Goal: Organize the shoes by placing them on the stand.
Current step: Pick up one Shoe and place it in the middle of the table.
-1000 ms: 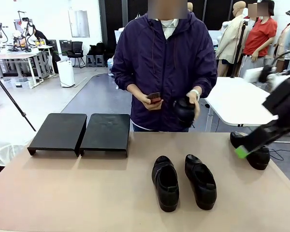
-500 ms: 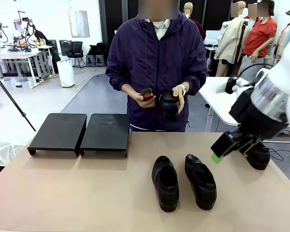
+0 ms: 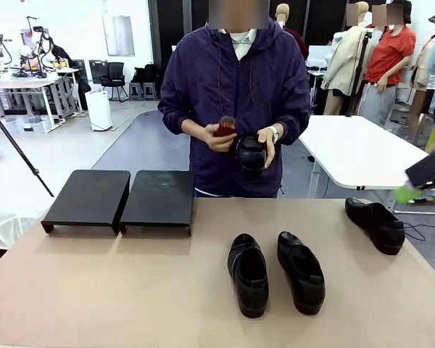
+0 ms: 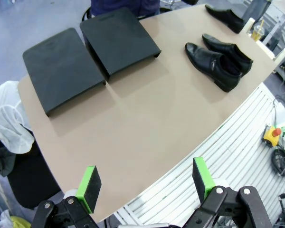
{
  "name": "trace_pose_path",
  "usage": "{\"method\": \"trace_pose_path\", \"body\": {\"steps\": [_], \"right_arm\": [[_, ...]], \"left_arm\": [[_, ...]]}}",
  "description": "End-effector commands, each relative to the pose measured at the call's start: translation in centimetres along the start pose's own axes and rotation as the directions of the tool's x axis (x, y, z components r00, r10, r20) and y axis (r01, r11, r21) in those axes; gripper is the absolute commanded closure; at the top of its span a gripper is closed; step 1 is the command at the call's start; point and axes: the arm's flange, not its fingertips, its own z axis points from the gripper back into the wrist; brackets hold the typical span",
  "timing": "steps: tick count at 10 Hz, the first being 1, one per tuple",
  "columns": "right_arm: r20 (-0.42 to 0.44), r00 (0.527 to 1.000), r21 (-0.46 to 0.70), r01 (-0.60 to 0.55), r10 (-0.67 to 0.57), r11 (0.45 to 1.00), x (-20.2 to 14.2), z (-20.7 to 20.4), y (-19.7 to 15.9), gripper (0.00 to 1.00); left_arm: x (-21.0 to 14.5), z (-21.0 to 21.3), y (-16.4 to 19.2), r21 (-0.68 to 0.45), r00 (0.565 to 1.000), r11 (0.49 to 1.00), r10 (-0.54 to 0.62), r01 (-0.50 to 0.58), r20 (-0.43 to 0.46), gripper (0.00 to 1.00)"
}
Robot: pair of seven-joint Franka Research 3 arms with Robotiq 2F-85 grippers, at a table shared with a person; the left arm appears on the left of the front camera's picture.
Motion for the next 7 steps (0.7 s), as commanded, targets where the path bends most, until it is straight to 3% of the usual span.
{"method": "trace_pose_path", "body": {"steps": [1,4,7], "right_arm": [[0.006,0.995,-0.059,0.097,-0.097,0.994,-0.3,0.3,-1.9,0.0],[0.024,0.979,-0.067,0.204,-0.203,0.977,-0.9,0.4,-5.1,0.0],[0.023,0.994,-0.069,0.111,-0.11,0.991,1.9,-2.3,-3.8,0.0]], "left_arm": [[-0.1,0.1,-0.2,-0.01,1.0,1.0,0.005,-0.005,0.008,0.0],[-0.1,0.1,-0.2,-0.01,1.0,1.0,0.005,-0.005,0.008,0.0],[-0.1,0.1,-0.2,-0.01,1.0,1.0,0.005,-0.005,0.008,0.0]]}}
